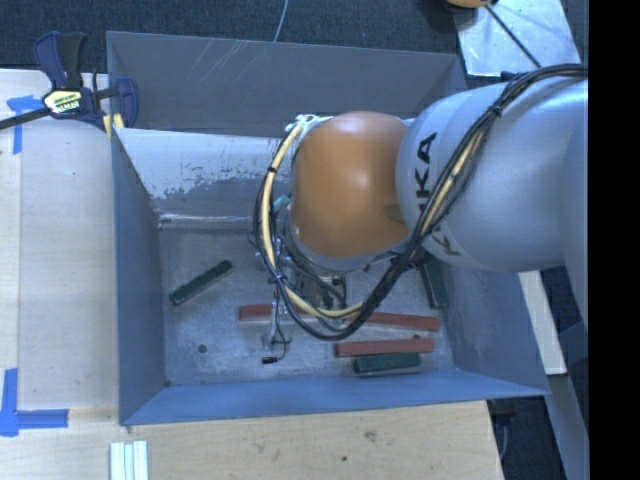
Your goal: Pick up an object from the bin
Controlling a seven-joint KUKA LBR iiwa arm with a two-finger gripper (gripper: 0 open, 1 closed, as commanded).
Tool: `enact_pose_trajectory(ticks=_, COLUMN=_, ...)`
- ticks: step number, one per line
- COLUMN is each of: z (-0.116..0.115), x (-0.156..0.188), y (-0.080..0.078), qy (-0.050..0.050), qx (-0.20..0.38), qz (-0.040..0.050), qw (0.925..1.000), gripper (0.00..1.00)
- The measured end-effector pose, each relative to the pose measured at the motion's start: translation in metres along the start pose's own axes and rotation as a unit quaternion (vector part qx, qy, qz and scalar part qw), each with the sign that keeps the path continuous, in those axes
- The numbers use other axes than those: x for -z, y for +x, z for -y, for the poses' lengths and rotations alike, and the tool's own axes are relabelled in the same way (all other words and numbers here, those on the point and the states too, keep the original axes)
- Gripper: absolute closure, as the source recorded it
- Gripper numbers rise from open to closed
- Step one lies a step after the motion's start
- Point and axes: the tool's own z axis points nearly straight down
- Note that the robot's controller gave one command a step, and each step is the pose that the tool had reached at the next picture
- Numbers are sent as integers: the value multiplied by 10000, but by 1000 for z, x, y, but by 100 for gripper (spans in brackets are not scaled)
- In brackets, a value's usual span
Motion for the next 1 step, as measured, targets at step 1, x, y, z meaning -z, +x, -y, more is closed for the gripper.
enact_pose_trajectory(ticks=1, z=1, x=4, y=-2, qy=-6, qx=-12, qz=41, qw=10000, gripper=0)
